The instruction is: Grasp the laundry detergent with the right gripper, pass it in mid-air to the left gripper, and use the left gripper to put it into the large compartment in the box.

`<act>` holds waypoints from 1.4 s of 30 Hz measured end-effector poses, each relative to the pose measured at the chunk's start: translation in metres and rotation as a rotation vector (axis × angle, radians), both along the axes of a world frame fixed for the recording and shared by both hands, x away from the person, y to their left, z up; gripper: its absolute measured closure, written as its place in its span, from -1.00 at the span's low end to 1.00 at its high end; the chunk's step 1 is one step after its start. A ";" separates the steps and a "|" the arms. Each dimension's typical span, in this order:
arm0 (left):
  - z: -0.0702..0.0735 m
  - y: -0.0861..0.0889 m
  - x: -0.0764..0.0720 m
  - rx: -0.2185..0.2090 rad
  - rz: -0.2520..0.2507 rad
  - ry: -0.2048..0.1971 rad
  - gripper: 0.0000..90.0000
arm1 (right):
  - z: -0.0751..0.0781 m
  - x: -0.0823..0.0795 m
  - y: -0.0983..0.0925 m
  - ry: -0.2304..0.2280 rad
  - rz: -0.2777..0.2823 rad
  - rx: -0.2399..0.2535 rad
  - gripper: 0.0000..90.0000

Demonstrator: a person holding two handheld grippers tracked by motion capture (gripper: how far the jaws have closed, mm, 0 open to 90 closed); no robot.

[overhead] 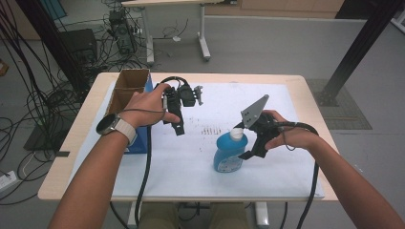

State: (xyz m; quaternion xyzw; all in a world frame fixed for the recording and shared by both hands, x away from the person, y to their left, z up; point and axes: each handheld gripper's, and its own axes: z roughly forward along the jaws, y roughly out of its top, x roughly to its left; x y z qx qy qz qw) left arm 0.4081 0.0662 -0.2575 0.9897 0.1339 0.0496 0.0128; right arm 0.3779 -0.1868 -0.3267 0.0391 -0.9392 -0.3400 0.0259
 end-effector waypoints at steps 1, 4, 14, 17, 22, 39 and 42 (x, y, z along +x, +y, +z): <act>0.000 0.000 0.000 0.000 0.001 0.001 -0.79 | -0.001 0.000 0.000 0.004 0.000 0.001 -0.87; 0.000 0.000 0.000 -0.002 -0.002 0.000 -0.79 | -0.005 0.000 -0.001 0.006 -0.001 0.008 -0.87; -0.001 0.000 0.000 -0.001 0.001 0.002 -0.79 | -0.007 0.000 0.001 0.001 -0.002 0.029 -0.87; 0.000 0.001 0.000 -0.002 0.005 0.001 -0.79 | -0.009 0.000 0.002 0.004 0.001 0.034 -0.86; -0.001 0.002 0.000 -0.001 0.004 0.001 -0.79 | -0.014 0.000 0.003 0.012 0.002 0.034 -0.86; -0.005 0.001 0.000 0.005 0.005 0.011 -0.79 | -0.021 -0.001 0.000 0.018 -0.001 0.055 -0.84; -0.006 0.002 0.000 0.007 0.008 0.015 -0.79 | -0.022 -0.001 0.001 0.017 0.000 0.058 -0.84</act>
